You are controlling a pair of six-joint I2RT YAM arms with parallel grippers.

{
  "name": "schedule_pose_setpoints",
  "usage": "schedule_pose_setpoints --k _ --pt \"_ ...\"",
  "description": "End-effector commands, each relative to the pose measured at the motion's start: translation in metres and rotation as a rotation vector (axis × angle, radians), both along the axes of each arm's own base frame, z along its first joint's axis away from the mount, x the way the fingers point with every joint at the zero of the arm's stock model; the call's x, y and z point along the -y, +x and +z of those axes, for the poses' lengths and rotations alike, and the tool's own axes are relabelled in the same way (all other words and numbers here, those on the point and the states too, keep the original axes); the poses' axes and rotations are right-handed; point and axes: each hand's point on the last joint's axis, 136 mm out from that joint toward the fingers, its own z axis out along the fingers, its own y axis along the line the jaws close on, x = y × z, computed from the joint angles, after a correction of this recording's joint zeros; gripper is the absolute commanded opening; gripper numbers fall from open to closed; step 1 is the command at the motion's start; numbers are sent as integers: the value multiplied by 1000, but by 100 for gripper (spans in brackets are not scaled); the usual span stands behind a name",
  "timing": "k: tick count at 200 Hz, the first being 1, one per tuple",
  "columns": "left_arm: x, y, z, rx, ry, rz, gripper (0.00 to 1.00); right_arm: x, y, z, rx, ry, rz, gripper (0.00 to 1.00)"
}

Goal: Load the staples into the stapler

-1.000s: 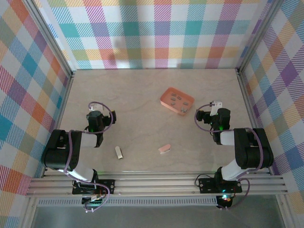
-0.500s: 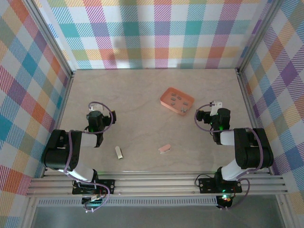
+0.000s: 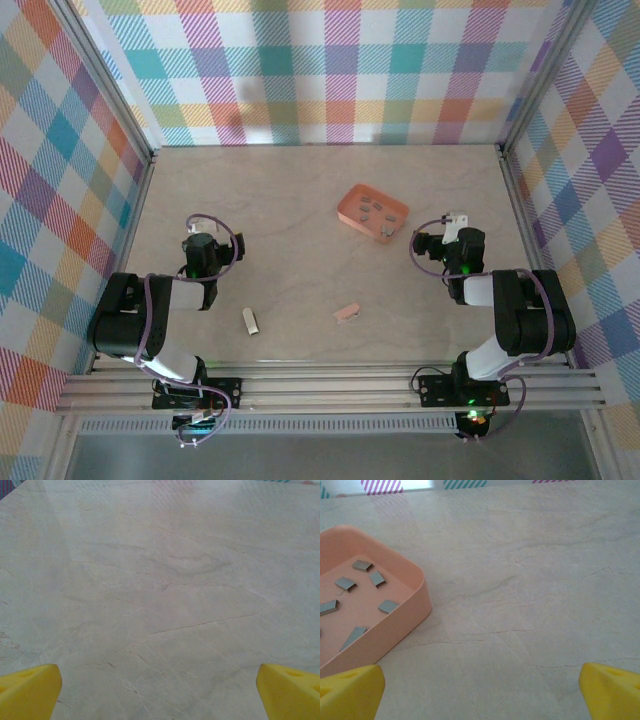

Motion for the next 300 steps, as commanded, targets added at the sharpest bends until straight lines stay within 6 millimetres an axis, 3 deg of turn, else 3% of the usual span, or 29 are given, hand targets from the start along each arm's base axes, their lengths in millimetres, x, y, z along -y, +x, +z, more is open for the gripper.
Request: schedule_pose_setpoints --k 1,106,127,146,171,185,214,233,255,271,300 --pt "2 6 6 18 7 -16 100 -1 3 10 30 5 11 99" --pt "2 7 5 15 1 -19 100 -1 4 10 33 5 10 99" --pt "21 9 8 -1 1 -142 100 0 4 11 35 5 1 99" --pt "18 8 21 -7 2 -117 100 13 5 23 17 5 -77 99" --pt "17 8 47 -19 33 -84 97 8 -1 54 -64 46 -67 99" --pt "21 8 67 -19 4 -72 97 5 -10 66 -140 94 -75 99" --pt "62 2 99 -55 -41 -230 93 0 -33 86 -302 219 -142 99" --pt "93 -8 107 -92 -94 -331 90 -11 -53 92 -398 279 -154 99" --pt "123 -25 109 -122 -141 -409 88 -27 -79 84 -518 327 -196 99" --pt "128 -34 104 -136 -155 -415 88 -36 -103 71 -654 358 -235 99" --pt "111 -44 82 -177 -209 -275 88 -61 -140 56 -793 388 -256 99"
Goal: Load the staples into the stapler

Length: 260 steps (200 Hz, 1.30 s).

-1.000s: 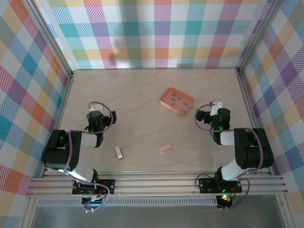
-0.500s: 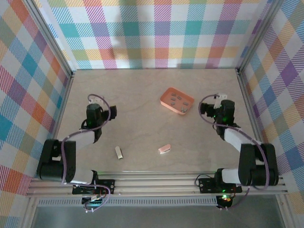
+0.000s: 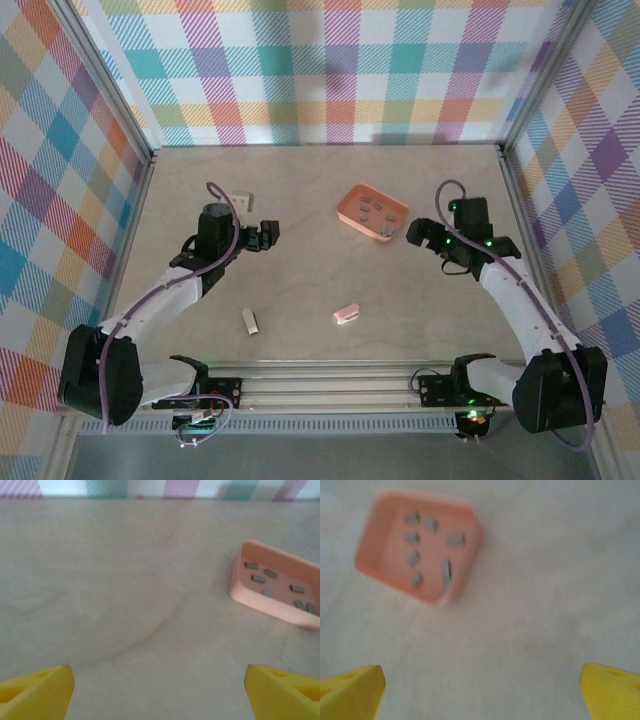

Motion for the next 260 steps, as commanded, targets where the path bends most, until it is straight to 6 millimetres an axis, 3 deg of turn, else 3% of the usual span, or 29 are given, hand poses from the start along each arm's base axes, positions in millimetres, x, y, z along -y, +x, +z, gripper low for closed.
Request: schedule_pose_setpoints --k 1,35,68,114,178,214,260 --pt "-16 -16 -22 -93 -40 110 88 -13 -49 -17 -215 52 -70 99" --pt "-22 -29 -38 -123 -63 146 88 -50 -81 -21 -309 52 -59 99" --pt "-28 -29 -39 -124 -38 168 89 -84 -105 -32 -416 14 -15 97" --pt "-24 -27 -43 -147 -52 162 89 -132 -126 -49 -497 0 12 91" --pt "-22 -27 -46 -162 -58 160 90 -206 -125 -90 -587 47 88 87" --pt "-23 -26 -47 -168 -51 163 90 -216 -118 -108 -620 -2 99 83" --pt "-23 -26 -51 -178 -45 165 90 -226 -99 -111 -581 -29 154 79"
